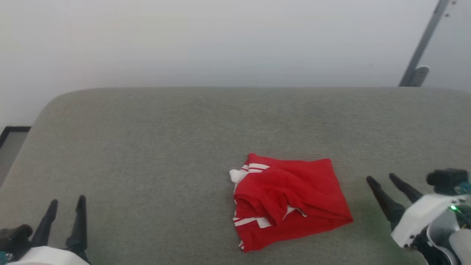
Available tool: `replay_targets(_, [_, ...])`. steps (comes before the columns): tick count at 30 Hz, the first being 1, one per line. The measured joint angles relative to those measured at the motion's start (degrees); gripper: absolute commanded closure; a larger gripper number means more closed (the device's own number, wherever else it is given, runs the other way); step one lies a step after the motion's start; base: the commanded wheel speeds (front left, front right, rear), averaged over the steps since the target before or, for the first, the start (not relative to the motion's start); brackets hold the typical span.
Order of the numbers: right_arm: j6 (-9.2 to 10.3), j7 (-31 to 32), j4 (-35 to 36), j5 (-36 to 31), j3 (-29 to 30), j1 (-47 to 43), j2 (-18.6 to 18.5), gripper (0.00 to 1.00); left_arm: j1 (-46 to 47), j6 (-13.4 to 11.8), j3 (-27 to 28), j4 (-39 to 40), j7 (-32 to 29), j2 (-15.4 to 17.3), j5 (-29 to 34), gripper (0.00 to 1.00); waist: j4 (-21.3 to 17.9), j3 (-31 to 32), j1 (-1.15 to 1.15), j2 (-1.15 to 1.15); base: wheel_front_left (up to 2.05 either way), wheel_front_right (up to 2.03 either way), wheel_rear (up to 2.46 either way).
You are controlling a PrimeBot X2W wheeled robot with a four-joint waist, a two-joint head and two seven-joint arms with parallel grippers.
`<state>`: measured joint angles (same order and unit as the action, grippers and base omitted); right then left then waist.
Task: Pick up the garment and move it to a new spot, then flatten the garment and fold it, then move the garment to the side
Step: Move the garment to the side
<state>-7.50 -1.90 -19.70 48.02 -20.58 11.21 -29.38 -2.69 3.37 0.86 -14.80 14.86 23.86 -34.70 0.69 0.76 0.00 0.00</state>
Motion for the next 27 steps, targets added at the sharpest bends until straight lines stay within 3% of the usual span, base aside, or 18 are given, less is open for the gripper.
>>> replay_targets(10, [0.00, 20.4, -3.9, 3.7, -3.4, 7.3, -2.2, 0.00, 2.0, 0.4, -2.7, -0.3, -0.6, -1.3, 0.3, 0.00, 5.3, -1.9, 0.00, 0.00, 0.00, 0.00, 0.00])
replay_targets(17, [0.00, 34.3, -7.7, 2.2, -3.7, 11.7, -3.6, 0.00, 4.2, 0.9, -4.7, -1.0, -0.5, -2.5, 0.8, 0.00, 9.5, -4.2, 0.00, 0.00, 0.00, 0.00, 0.00])
replay_targets(27, [0.01, 52.5, -12.0, -0.4, -3.0, 17.0, -1.9, 0.00, 7.7, 1.5, -6.6, -3.1, -0.2, -4.6, 1.6, 0.00, 14.0, -8.6, 0.00, 0.00, 0.00, 0.00, 0.00])
